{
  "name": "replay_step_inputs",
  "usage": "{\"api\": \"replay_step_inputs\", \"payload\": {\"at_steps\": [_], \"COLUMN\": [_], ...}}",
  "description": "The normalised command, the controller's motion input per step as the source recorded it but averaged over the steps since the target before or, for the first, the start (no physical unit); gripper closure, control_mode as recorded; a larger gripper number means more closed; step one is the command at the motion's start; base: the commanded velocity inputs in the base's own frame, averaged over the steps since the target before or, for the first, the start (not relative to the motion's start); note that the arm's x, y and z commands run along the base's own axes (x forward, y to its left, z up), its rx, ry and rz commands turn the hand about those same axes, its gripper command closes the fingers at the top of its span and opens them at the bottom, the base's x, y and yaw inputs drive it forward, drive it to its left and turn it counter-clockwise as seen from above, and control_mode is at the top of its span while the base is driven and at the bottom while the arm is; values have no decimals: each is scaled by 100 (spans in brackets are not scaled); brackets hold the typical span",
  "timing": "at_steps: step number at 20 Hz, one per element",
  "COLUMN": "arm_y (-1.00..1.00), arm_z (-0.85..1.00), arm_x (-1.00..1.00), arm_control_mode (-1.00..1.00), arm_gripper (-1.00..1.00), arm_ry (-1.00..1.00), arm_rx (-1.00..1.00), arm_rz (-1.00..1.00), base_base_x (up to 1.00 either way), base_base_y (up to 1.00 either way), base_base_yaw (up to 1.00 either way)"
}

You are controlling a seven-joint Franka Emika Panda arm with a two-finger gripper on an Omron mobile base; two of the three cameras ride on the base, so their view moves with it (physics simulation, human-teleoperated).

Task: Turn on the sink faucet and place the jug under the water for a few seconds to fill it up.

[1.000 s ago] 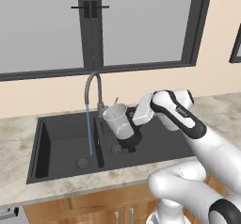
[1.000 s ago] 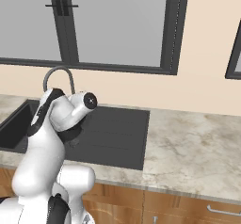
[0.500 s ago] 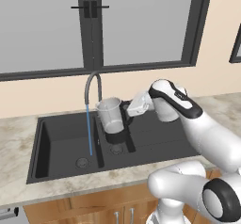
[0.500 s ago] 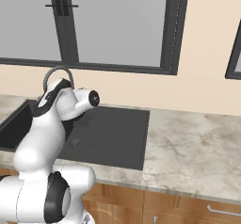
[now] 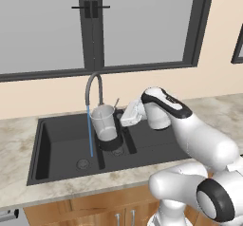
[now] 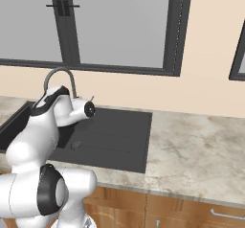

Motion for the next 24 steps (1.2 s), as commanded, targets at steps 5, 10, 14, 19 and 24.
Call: {"api": "replay_step_inputs", "payload": {"at_steps": [5, 10, 14, 19, 24], "arm_y": [34, 26, 21, 11, 1], "arm_z": [-32, -19, -24, -24, -26], "arm_x": [0, 6, 17, 29, 9], "arm_control_mode": [-100, -100, -100, -100, -100], "arm_gripper": [100, 100, 100, 100, 100], "arm_ry": [-4, 0, 0, 0, -3], "arm_rx": [2, 1, 0, 0, 0], "arm_rz": [0, 0, -2, -2, -1], "base_base_x": [0, 0, 0, 0, 0], "base_base_y": [0, 0, 0, 0, 0], "base_base_yaw": [0, 0, 0, 0, 0]}}
